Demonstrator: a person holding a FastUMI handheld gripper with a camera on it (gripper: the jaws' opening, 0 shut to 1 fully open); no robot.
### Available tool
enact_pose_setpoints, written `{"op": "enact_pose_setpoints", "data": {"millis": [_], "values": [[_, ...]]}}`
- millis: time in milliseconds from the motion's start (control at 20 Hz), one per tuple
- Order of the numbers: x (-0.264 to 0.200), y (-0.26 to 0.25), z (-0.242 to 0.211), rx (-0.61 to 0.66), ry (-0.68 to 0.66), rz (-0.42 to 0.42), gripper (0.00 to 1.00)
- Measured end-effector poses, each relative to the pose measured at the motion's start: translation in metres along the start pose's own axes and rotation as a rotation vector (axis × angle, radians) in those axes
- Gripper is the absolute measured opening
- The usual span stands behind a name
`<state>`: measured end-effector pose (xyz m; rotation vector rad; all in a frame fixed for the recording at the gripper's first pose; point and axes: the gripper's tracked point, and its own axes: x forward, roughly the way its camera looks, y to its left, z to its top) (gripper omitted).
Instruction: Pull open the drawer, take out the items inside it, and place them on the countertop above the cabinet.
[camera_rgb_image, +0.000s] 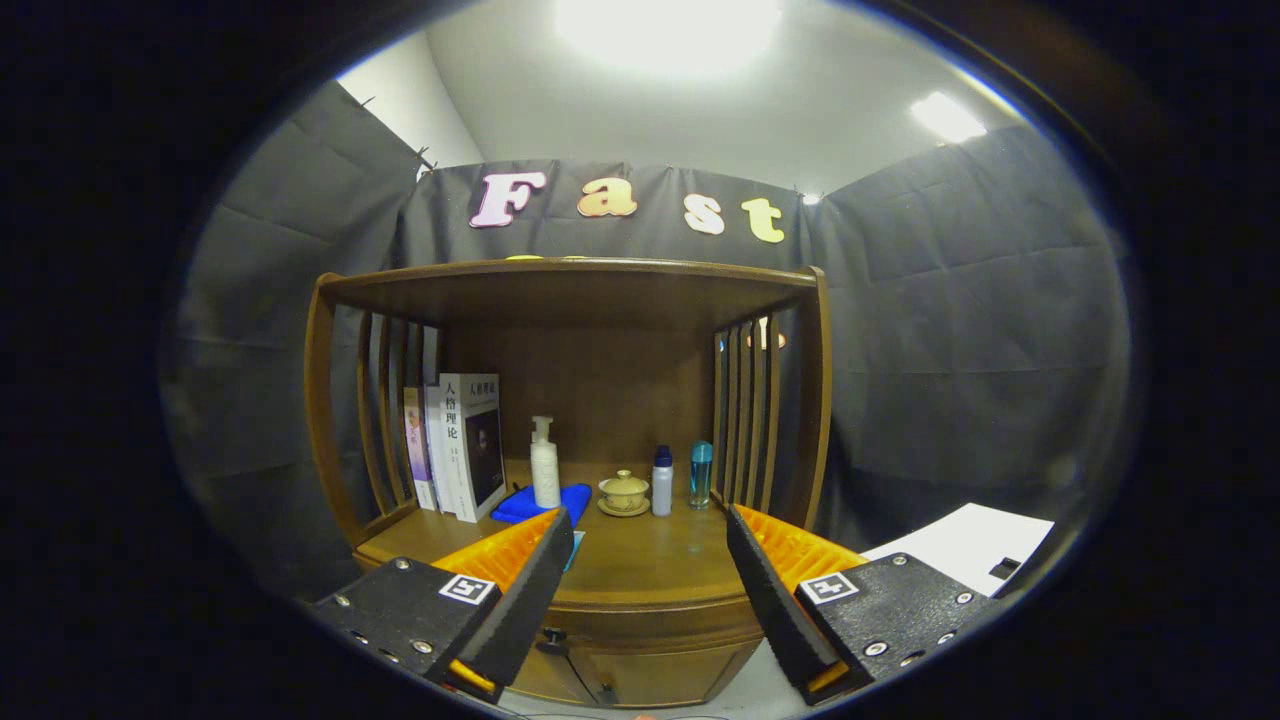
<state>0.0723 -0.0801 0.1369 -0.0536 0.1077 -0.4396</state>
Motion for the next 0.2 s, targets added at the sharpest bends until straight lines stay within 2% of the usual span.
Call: {"op": "enact_pose_setpoints", "data": {"millis": [200], "values": [[0.006, 0.014, -0.009, -0.074, 0.014, 0.046, 0.95]]}}
